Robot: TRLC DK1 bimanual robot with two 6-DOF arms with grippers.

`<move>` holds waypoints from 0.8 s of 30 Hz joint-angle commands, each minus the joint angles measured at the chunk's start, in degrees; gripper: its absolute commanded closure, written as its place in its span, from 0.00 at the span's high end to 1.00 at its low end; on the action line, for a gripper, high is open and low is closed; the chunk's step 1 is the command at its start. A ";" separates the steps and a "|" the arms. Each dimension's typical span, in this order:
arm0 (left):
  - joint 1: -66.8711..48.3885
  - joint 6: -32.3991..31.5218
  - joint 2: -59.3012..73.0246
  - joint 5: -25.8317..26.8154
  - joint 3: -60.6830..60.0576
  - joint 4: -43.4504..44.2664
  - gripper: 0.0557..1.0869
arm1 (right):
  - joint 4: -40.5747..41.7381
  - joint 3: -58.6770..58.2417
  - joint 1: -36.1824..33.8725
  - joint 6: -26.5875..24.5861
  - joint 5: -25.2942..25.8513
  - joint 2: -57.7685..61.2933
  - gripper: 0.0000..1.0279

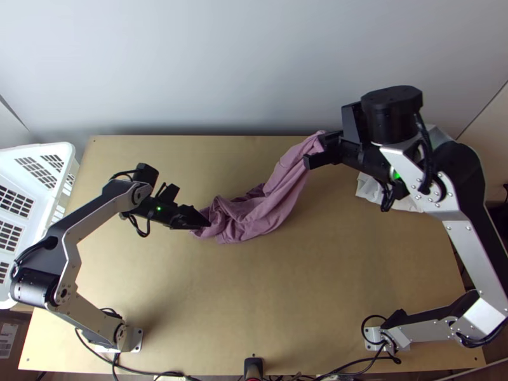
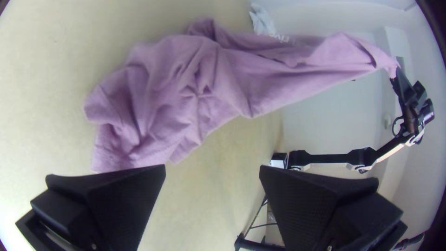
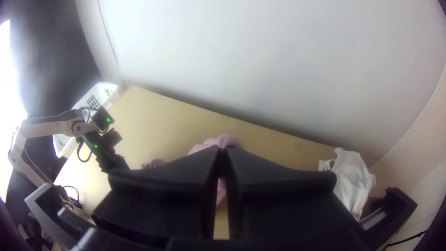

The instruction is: Fold the t-shirt

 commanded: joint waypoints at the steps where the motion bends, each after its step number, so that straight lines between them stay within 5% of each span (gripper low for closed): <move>1: 0.23 2.75 -6.97 -1.15 -0.31 -4.28 0.96 | 1.44 -1.36 -1.33 0.18 -0.18 0.46 0.03; 5: -3.55 3.63 -17.69 -4.75 -5.84 -0.85 0.96 | 3.10 -2.94 -1.94 0.18 -0.35 0.02 0.03; 13: -23.94 -0.59 -18.49 -27.69 -7.07 8.12 0.96 | 4.60 -5.31 -2.03 0.70 -0.88 -0.25 0.03; 24: -40.64 -6.48 -0.38 -49.05 1.01 20.33 0.96 | 4.77 -5.31 -2.12 1.14 -1.49 -0.86 0.03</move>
